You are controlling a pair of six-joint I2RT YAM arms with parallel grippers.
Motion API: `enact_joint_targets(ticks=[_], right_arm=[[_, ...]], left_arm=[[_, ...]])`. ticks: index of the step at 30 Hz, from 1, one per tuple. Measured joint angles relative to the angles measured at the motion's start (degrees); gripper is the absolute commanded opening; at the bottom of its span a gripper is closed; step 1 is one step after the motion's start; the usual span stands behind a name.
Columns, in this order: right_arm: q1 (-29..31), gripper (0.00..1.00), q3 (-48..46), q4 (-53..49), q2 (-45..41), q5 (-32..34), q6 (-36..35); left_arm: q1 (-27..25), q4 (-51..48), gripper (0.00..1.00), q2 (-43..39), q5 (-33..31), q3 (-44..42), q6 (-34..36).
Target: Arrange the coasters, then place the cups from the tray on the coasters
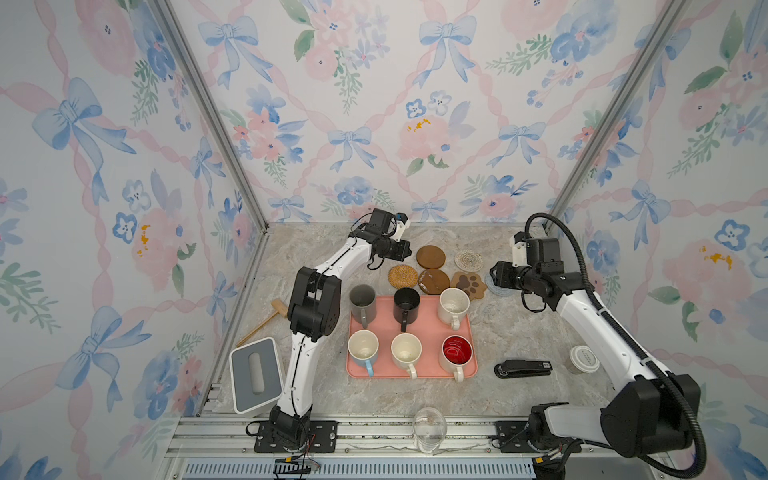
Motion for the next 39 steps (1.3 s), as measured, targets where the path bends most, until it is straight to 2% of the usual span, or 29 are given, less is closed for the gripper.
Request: enact_joint_targets(ticks=[5, 10, 18, 39], right_arm=[[0.0, 0.52, -0.79, -0.31, 0.28, -0.46, -0.22], [0.0, 0.52, -1.68, -0.28, 0.59, -1.09, -0.17], [0.0, 0.49, -1.77, -0.2, 1.75, -2.45, 0.09], [0.0, 0.44, -1.81, -0.22, 2.8, -2.93, 0.42]], left_arm=[[-0.44, -2.84, 0.0, 5.29, -2.29, 3.67, 0.66], [-0.44, -5.05, 0.0, 6.95, -4.74, 3.82, 1.44], [-0.7, -6.29, 0.0, 7.06, -8.76, 3.82, 2.14], [-0.63, -4.59, 0.0, 6.49, -11.87, 0.96, 2.58]])
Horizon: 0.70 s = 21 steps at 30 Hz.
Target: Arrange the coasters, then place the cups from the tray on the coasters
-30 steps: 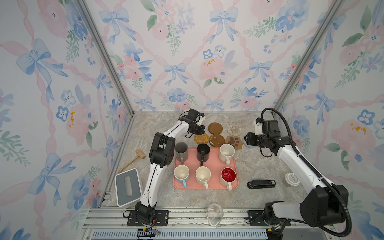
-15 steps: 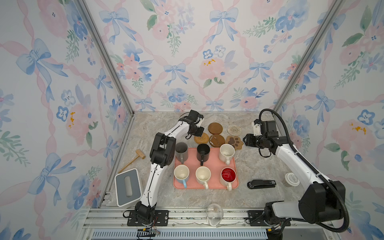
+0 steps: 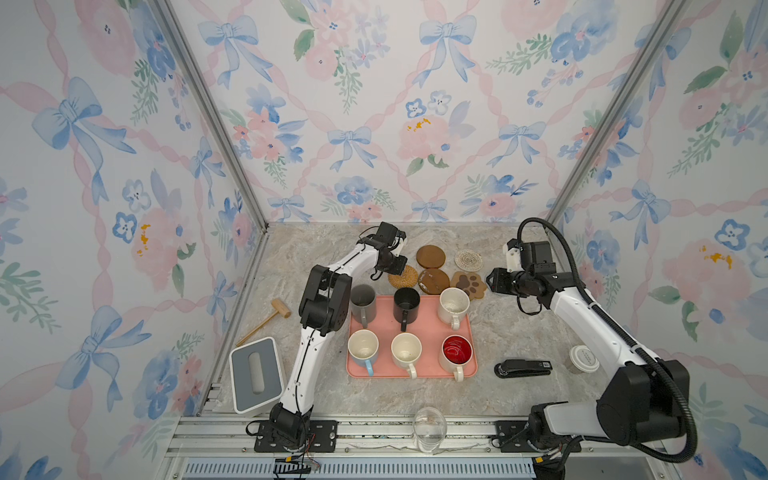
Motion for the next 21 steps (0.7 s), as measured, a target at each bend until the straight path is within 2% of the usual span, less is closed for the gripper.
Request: enact_joint_targets(ticks=[5, 21], right_arm=[[0.0, 0.42, -0.02, 0.0, 0.0, -0.04, 0.15], [0.26, 0.39, -0.02, 0.7, 1.6, -0.87, 1.22]], left_arm=[[0.74, 1.29, 0.0, -0.94, -1.44, -1.75, -0.7], [8.09, 2.99, 0.0, -5.57, -5.29, -9.09, -2.69]])
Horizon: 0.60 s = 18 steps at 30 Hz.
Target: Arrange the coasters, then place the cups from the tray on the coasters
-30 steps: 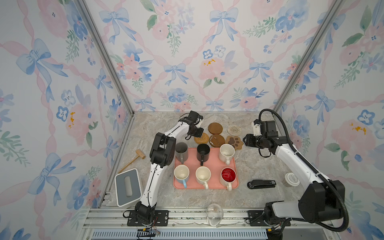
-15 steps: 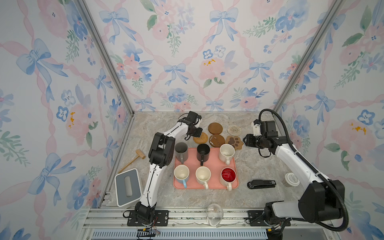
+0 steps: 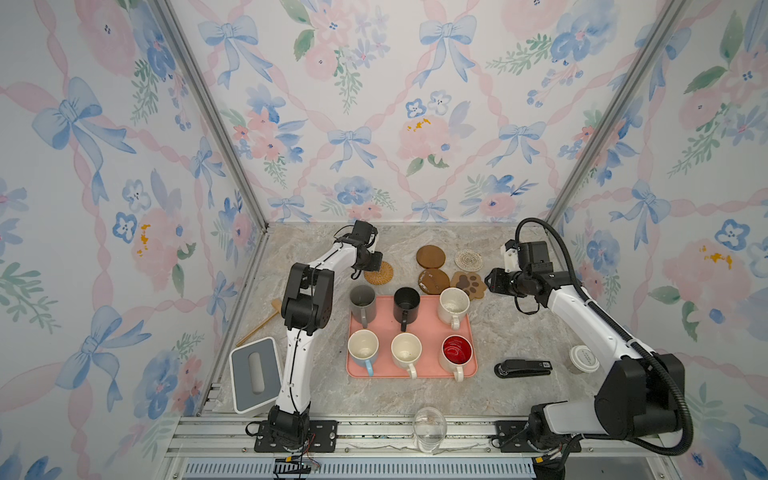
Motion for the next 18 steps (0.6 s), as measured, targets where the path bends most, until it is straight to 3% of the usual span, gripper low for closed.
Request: enact_joint_targets(ticks=[18], right_arm=[[0.48, 0.37, -0.22, 0.28, -0.26, -0.2, 0.61]], left_arm=[[6.03, 5.79, 0.0, -7.04, -1.55, -12.2, -3.26]])
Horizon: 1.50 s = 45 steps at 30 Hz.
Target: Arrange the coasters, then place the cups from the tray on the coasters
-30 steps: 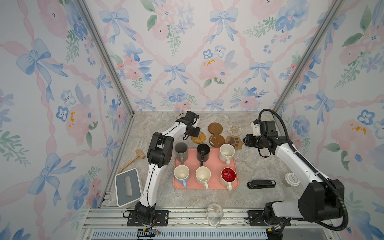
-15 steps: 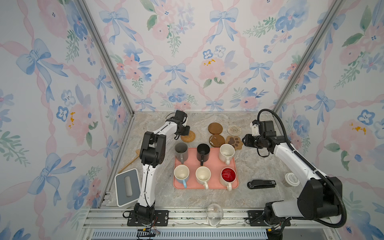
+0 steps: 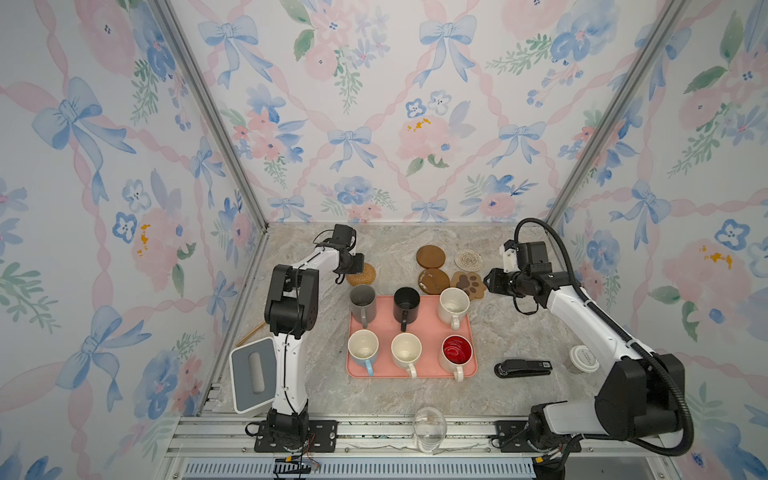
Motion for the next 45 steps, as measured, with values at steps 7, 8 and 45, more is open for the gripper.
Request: enact_joint_targets(ticks=[7, 8, 45], right_arm=[[0.02, 0.36, -0.24, -0.04, -0.26, 0.0, 0.24], [0.02, 0.36, -0.24, -0.04, -0.33, 0.0, 0.42], [1.99, 0.37, 4.59, -2.4, -1.05, 0.0, 0.37]], left_arm=[[2.69, 2.8, 0.0, -2.45, -0.63, -4.44, -1.75], [2.99, 3.15, 0.0, -2.6, -0.66, -4.79, -1.95], [7.52, 4.02, 0.0, -10.38, -2.93, -10.21, -3.87]])
